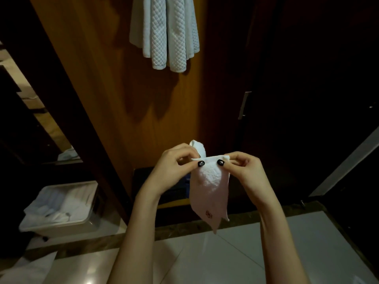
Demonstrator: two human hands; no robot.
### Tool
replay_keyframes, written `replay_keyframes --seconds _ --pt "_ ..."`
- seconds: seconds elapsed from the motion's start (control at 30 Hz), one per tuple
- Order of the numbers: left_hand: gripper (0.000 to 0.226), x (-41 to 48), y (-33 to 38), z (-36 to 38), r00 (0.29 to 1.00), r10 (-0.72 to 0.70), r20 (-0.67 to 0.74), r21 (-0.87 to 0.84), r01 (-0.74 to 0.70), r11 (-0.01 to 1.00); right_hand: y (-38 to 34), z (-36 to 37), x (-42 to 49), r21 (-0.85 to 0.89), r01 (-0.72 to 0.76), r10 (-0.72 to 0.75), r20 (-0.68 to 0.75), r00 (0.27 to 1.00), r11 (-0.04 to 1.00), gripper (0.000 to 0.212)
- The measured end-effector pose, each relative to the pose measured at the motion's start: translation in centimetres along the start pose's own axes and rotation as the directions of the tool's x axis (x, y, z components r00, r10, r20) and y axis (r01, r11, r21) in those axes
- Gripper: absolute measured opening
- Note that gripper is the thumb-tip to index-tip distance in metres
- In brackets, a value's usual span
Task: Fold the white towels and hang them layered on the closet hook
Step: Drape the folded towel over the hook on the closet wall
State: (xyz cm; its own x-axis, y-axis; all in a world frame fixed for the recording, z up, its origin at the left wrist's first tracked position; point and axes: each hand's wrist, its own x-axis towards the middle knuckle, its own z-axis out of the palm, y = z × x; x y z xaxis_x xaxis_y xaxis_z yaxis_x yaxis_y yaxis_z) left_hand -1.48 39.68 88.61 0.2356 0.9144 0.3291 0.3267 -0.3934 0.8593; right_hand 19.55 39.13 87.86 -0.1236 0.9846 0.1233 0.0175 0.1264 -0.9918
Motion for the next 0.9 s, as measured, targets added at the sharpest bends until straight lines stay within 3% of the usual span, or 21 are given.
replay_keyframes --seconds 0.1,0.37,0.53,0.7,0.9 --pt "0.015 -0.1 0.5 -0.3 0.999 0.025 -0.039 0.000 -0.025 1.000 -0.3 1.0 0.3 0.024 0.019 -0.018 -0.029 0.999 1.000 0.008" --pt "0.034 -0.1 2.1 -1.1 0.996 0.069 -0.059 -0.030 -0.070 0.997 -0.9 2.3 1.4 0.093 0.061 -0.068 0.077 0.995 0.994 0.014" --pt "0.025 -0.2 2.4 -2.0 0.996 0.063 -0.065 -0.072 -0.068 0.995 -1.6 2.6 1.5 0.136 0.094 -0.113 0.142 0.983 0.986 0.013" --pt "0.024 -0.4 2.7 -2.3 0.999 0.029 -0.020 -0.174 -0.032 0.984 -2.1 2.9 1.7 0.126 0.111 -0.130 0.154 0.979 0.986 0.031" --pt "0.021 -0.8 2.8 -2.6 1.000 0.021 -0.023 -0.209 -0.026 0.978 -2.2 3.6 1.4 0.101 0.115 -0.130 0.161 0.978 0.988 0.030"
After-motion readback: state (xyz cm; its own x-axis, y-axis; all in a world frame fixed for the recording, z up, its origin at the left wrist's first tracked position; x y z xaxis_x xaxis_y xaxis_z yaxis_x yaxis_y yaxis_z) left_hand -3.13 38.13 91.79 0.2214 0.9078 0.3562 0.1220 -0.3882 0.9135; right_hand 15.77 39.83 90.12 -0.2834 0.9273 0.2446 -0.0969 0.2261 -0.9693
